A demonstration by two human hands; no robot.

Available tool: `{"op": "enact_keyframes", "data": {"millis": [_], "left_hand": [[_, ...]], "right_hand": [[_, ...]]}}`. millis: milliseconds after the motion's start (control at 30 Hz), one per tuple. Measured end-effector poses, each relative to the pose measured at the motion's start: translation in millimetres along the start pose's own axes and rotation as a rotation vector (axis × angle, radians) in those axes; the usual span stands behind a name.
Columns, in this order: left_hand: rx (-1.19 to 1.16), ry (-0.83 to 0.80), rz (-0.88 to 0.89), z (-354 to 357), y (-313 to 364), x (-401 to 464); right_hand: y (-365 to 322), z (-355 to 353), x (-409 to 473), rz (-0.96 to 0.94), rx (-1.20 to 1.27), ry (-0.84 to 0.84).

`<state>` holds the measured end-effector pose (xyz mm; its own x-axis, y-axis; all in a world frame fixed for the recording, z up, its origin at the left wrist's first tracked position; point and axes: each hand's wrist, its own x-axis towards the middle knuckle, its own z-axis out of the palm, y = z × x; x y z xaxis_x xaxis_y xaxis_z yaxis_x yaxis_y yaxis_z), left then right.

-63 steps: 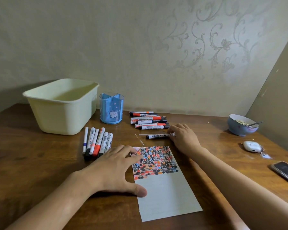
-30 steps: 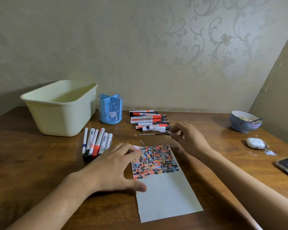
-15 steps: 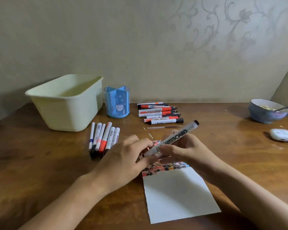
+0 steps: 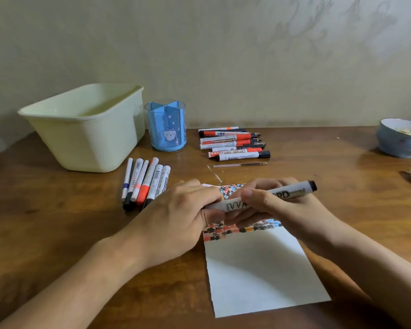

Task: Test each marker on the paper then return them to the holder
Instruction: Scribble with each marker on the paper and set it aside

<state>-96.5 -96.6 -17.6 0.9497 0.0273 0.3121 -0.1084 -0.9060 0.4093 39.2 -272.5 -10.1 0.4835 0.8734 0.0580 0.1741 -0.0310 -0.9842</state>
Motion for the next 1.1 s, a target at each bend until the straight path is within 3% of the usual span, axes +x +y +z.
{"op": "enact_keyframes", "data": {"millis": [200, 300, 367, 600, 733, 933, 1100], "left_hand": [[-0.059, -0.126, -0.047, -6, -4, 1], [-0.134, -0.008, -0.079, -23, -17, 2], [-0.168, 0.091, -0.041, -29, -17, 2], [0.031, 0.055, -0.167, -23, -16, -1], [0.111, -0.044, -0.150, -14, -15, -1], [0.281, -0.323, -0.115, -7, -16, -1], [0.357, -0.387, -0.132, -5, -12, 0]], "right_hand": [[0, -6, -1, -0.023, 0.052, -0.046], [-3, -24, -3, -0.064, 0.124, 0.058], [-2, -26, -3, -0.046, 0.095, 0.042], [5, -13, -4, 0.073, -0.067, -0.043], [10, -11, -1, 0.034, -0.138, -0.049], [22, -8, -2, -0.060, -0.246, 0.019], [25, 0, -4, -0.046, -0.263, 0.045]]}}
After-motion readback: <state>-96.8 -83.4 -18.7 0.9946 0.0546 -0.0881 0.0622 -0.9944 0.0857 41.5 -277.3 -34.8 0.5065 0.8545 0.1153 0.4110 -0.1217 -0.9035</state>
